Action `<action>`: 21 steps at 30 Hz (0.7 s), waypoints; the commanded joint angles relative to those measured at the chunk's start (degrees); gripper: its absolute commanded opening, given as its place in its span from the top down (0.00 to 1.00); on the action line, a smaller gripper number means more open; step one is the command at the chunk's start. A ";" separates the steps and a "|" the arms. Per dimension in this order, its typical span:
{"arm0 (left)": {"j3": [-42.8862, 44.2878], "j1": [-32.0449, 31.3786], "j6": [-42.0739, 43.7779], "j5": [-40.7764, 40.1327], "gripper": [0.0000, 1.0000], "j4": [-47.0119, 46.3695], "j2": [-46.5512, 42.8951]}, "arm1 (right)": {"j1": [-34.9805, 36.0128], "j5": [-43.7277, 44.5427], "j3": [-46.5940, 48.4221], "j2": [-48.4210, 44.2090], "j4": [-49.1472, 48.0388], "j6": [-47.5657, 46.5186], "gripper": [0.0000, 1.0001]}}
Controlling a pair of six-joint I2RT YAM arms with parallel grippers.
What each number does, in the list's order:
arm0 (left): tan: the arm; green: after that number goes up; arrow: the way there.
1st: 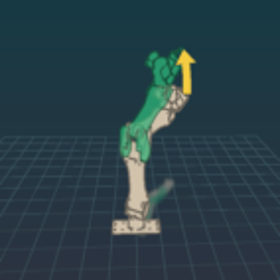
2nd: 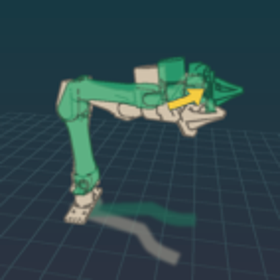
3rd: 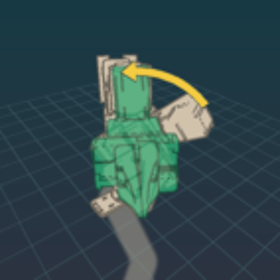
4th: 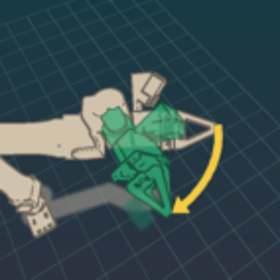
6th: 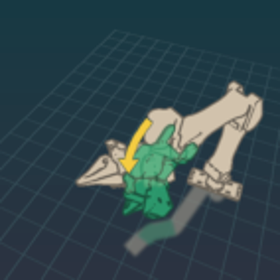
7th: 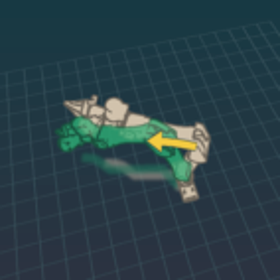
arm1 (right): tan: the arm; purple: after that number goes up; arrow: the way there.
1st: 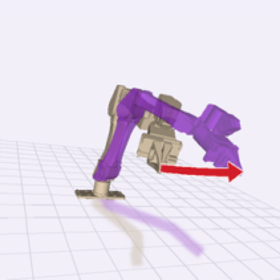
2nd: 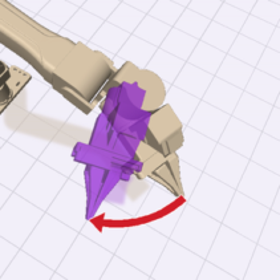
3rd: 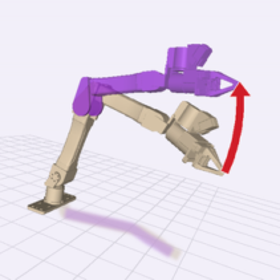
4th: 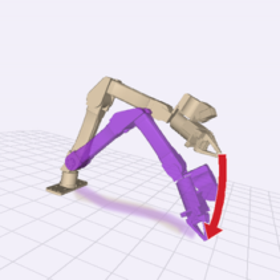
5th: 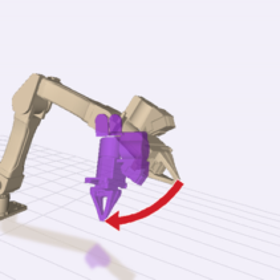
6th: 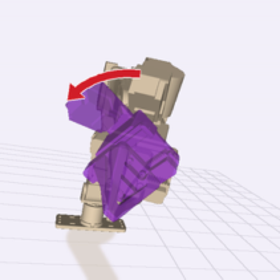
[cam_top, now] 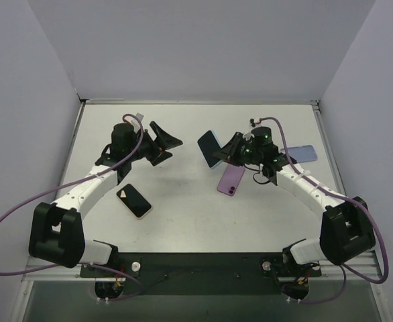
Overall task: Take the phone out of the phone case
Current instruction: Adjust the phone.
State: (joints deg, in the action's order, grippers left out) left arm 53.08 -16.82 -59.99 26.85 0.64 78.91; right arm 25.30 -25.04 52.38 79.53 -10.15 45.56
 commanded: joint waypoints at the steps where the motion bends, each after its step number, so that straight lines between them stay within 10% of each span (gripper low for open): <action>1: -2.45 0.12 -2.49 8.29 0.05 -20.31 -0.26 | -1.22 -16.00 -2.62 0.63 -27.05 16.62 1.00; 10: -9.31 -0.41 -16.74 13.31 0.09 -42.04 5.90 | -1.13 -20.31 -6.59 7.74 -51.88 32.13 1.00; 21: -8.34 -0.85 -18.67 12.70 0.23 -43.79 7.83 | 1.86 -21.54 -5.89 8.98 -52.78 32.40 1.00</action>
State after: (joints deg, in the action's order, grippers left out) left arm 43.13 -17.30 -77.47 38.48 -37.52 85.73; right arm 25.69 -44.05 44.51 88.84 -52.53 76.88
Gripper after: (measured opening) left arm 0.789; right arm 0.110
